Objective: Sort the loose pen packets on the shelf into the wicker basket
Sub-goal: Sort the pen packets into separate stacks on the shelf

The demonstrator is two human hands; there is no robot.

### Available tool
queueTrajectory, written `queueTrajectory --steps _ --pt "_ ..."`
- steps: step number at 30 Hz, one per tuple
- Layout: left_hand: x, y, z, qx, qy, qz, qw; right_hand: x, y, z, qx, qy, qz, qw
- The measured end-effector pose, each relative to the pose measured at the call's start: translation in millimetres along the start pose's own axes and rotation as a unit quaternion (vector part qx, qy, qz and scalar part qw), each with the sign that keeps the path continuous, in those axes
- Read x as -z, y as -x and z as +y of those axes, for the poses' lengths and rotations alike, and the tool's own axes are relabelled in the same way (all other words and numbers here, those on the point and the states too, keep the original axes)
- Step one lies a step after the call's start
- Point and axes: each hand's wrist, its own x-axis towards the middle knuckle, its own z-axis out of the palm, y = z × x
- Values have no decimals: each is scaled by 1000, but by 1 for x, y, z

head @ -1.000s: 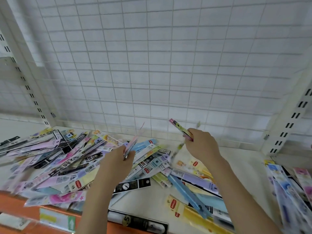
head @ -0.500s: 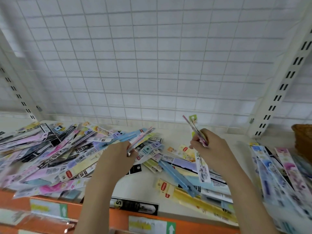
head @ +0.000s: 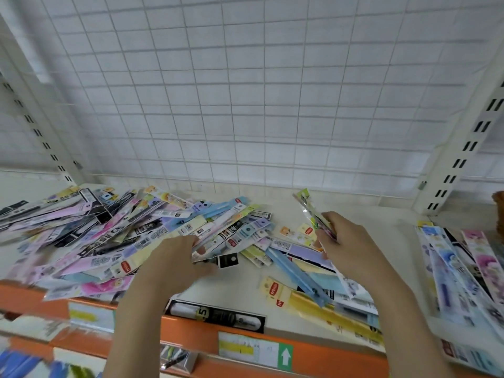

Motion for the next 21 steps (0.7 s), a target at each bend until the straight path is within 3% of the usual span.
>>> queueTrajectory --steps 3,9,14,17,21 --pt "-4 4 -4 -5 -28 -22 999 -4 0 2 8 8 9 1000" --pt "-7 -2 -5 -59 -26 157 985 -2 0 2 28 38 37 998" --pt "0 -4 10 -135 -26 221 965 8 1 -1 19 19 25 999" --pt "1 -5 18 -167 -21 235 957 13 1 0 5 22 22 1000" --pt "-5 -10 24 -216 3 226 950 18 -9 13 -41 110 8 993"
